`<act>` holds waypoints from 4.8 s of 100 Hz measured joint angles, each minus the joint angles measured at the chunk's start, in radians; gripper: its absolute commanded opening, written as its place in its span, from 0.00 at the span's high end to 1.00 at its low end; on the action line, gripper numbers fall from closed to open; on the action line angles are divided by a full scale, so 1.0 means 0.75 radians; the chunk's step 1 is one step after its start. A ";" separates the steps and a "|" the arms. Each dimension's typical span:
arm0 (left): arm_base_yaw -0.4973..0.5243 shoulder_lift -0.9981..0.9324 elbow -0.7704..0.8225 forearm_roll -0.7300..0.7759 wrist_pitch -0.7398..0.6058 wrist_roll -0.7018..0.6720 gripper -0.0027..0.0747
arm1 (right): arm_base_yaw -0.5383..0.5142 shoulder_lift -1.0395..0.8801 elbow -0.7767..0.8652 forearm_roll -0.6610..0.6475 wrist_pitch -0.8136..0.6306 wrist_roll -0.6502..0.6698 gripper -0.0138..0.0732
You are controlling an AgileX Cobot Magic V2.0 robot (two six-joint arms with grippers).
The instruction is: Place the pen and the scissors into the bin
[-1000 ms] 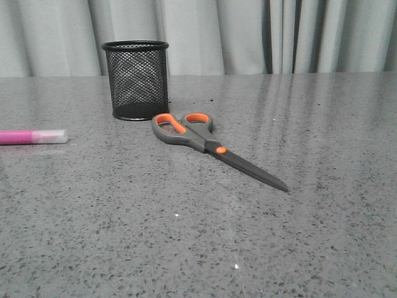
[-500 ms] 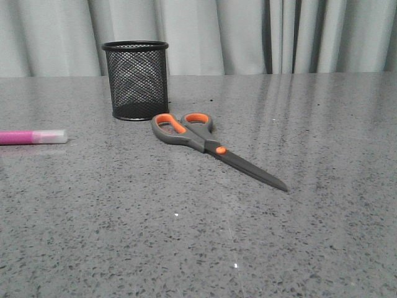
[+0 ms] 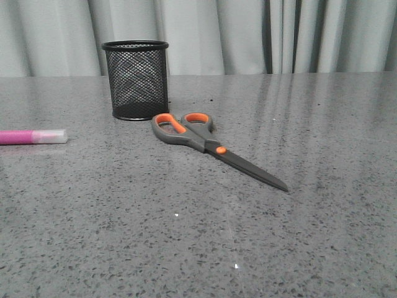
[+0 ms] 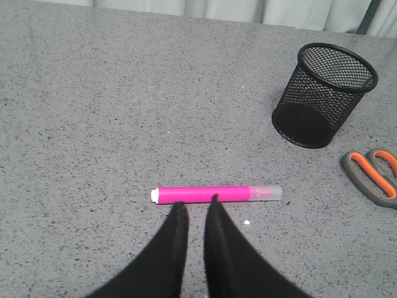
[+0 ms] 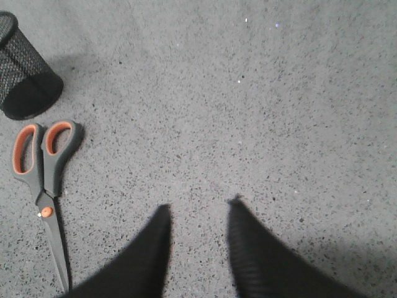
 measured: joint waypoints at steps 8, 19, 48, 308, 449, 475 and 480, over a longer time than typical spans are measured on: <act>0.000 0.030 0.000 -0.027 0.000 0.000 0.51 | 0.000 0.008 -0.007 -0.002 0.009 -0.002 0.33; 0.000 0.070 0.000 -0.056 -0.003 0.001 0.42 | 0.000 0.008 -0.009 -0.002 0.009 -0.002 0.33; 0.000 0.260 -0.026 -0.313 0.013 0.399 0.43 | 0.000 0.008 -0.009 -0.003 0.009 -0.026 0.33; -0.343 1.401 -0.993 -1.350 0.139 1.840 0.99 | 0.000 0.008 -0.009 -0.005 0.016 -0.067 0.33; -0.196 1.040 -0.981 -1.153 -0.001 1.720 0.99 | 0.000 0.008 -0.026 0.059 0.032 -0.086 0.33; -0.102 0.739 -0.446 -1.273 -0.334 1.684 0.99 | 0.011 0.075 -0.214 0.161 0.168 -0.270 0.33; -0.075 0.689 -0.342 -1.312 -0.372 1.684 0.99 | 0.034 0.113 -0.256 0.178 0.208 -0.312 0.33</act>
